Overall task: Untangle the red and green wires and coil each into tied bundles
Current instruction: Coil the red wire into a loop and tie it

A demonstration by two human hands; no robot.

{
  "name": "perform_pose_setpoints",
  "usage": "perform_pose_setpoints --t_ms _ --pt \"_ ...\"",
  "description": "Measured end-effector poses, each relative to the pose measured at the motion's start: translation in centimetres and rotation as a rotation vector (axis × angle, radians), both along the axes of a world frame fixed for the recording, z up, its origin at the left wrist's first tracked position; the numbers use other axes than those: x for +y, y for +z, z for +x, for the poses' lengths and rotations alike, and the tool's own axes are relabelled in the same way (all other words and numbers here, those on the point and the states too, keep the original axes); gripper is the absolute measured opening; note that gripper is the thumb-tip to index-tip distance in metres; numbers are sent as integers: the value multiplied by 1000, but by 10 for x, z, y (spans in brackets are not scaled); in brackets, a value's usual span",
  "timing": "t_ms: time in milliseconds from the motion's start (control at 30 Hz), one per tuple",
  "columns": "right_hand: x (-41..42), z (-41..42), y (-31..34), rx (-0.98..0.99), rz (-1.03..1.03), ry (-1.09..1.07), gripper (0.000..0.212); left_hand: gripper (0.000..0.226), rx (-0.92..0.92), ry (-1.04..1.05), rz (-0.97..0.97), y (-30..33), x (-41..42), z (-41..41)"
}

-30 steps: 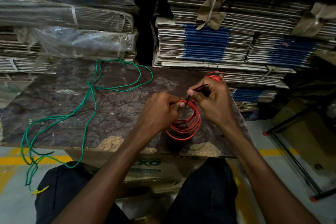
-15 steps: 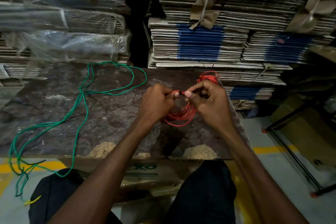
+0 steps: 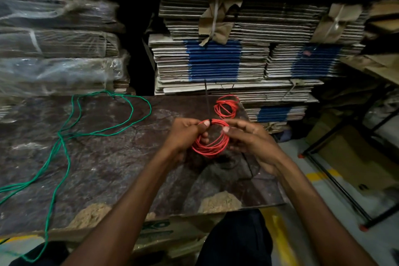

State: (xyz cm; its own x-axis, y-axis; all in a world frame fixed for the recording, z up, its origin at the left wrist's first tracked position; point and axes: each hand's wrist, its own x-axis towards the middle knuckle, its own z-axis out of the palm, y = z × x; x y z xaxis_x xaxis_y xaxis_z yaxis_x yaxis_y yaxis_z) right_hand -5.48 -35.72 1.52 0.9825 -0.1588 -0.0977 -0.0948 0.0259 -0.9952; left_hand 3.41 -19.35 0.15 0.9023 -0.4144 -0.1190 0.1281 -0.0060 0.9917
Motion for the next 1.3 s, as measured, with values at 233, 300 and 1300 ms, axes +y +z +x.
perform_pose_setpoints --t_ms 233,300,1300 --pt "-3 40 -2 -95 62 -256 33 18 -132 127 84 -6 -22 32" --pt "-1 56 -6 -166 -126 -296 43 26 -226 181 143 -10 -18 45" --pt "-16 104 -14 -216 -1347 266 42 33 -791 49 1138 -8 25 52"
